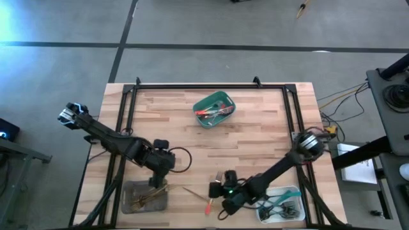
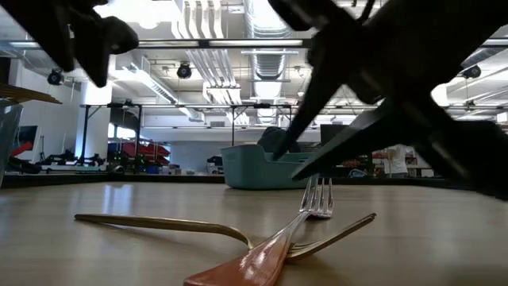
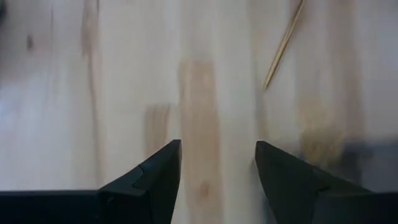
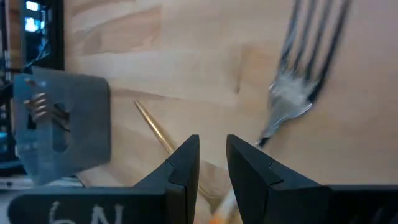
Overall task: Sort silverware by color (type)
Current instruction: Put the orange fork into the green bin
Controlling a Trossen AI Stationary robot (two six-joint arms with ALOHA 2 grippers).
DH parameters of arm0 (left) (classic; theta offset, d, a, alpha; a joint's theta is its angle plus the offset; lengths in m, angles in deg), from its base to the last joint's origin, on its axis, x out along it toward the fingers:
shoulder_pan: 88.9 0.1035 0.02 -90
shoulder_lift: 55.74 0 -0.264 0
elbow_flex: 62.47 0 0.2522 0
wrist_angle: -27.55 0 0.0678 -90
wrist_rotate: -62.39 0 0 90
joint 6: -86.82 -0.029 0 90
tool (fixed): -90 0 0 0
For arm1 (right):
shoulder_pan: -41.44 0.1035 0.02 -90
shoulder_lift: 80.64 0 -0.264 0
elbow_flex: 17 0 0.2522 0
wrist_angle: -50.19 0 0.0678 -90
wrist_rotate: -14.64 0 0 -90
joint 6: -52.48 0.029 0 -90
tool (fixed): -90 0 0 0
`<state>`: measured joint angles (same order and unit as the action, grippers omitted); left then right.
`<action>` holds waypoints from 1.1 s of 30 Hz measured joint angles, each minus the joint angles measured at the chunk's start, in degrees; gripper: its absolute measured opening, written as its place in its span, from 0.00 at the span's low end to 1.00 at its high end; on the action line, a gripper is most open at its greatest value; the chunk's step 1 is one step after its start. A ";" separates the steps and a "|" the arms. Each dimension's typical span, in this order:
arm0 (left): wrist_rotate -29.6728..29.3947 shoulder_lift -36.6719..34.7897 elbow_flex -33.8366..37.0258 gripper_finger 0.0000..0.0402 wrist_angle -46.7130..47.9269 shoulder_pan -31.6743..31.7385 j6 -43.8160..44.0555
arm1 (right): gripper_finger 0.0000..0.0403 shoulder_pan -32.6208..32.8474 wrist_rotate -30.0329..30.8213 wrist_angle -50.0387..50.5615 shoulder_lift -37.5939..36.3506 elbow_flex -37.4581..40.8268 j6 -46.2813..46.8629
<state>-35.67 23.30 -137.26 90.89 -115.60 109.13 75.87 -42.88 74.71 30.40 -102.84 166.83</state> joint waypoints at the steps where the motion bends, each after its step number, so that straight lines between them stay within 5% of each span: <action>1: 0.00 -0.21 0.02 0.47 2.31 0.00 -0.57 | 0.18 -0.19 0.05 0.30 1.66 -1.88 1.36; 11: -0.53 -5.74 0.09 0.47 6.39 -0.90 -13.48 | 0.18 -1.77 -5.51 30.92 14.77 -28.51 6.02; 19: -2.75 -11.03 0.11 0.47 6.28 -0.87 -15.85 | 0.18 -1.86 -5.84 49.34 20.37 -45.65 11.01; 33: -4.02 -18.80 0.44 0.47 6.17 -0.87 -14.40 | 0.18 -2.10 -14.52 55.14 24.45 -50.14 16.35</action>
<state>-39.69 4.50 -136.83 97.06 -116.47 94.72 73.77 -57.41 129.85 54.84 -152.98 183.17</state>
